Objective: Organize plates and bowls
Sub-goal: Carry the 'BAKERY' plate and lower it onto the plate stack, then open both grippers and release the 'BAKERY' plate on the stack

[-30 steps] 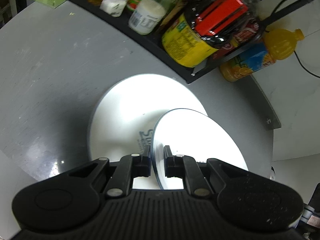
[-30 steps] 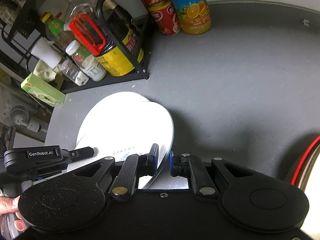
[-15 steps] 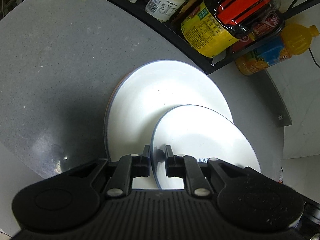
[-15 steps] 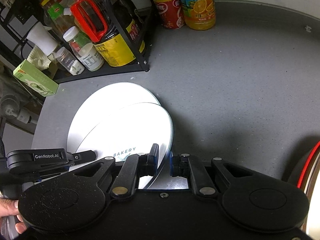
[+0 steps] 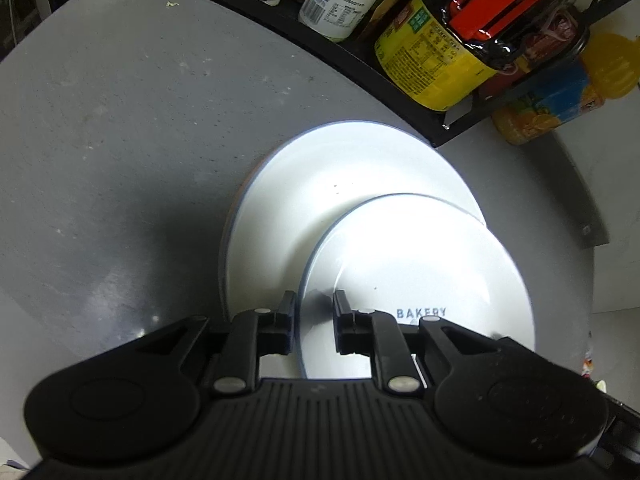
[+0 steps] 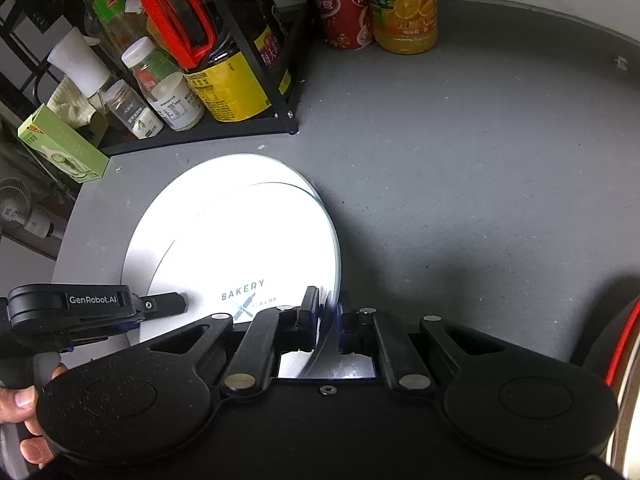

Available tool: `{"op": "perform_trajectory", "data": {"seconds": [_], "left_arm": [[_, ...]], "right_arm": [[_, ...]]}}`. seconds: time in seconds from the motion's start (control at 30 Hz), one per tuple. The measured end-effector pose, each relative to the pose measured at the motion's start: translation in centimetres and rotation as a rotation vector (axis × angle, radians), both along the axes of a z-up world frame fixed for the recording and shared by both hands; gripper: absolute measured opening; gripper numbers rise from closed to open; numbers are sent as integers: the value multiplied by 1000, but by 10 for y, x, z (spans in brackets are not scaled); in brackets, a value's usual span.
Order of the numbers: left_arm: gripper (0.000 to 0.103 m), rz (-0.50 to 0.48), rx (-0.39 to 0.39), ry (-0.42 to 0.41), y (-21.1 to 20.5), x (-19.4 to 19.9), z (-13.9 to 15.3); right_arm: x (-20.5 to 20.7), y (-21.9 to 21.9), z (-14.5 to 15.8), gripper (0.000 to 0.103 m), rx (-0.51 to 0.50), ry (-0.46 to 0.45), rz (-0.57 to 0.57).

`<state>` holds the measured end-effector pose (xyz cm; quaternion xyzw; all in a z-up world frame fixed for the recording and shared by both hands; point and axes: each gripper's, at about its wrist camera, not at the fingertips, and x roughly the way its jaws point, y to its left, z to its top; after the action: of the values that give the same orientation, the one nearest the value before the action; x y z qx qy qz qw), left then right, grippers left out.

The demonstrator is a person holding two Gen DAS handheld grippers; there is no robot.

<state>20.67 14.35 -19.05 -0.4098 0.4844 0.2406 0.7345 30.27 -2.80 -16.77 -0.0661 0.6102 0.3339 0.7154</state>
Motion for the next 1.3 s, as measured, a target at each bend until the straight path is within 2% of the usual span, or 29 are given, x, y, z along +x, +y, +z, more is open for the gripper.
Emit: {"op": "perform_trajectory", "data": {"seconds": [0.1, 0.2, 0.37, 0.47, 0.53, 0.7, 0.8, 1.2, 1.3], "left_arm": [[15, 9, 22, 2, 4, -3, 7], [21, 16, 35, -16, 10, -5, 17], [45, 25, 78, -21, 17, -8, 38], [55, 23, 112, -23, 16, -6, 46], [59, 6, 136, -7, 15, -4, 43], [59, 10, 104, 45, 16, -4, 19], [59, 6, 113, 72, 15, -4, 10], [59, 32, 125, 85, 25, -7, 4], [59, 30, 122, 75, 26, -7, 7]], "right_arm": [[-1, 4, 0, 8, 0, -6, 7], [-1, 9, -2, 8, -5, -10, 11], [-3, 16, -2, 9, -10, -31, 21], [-2, 19, -3, 10, -9, -33, 24], [-2, 21, -5, 10, -10, -28, 24], [-4, 26, -8, 11, -18, -31, 45], [-4, 32, -10, 12, -25, -31, 60], [1, 47, -22, 15, -17, -16, 65], [4, 50, -21, 22, -13, -14, 59]]}}
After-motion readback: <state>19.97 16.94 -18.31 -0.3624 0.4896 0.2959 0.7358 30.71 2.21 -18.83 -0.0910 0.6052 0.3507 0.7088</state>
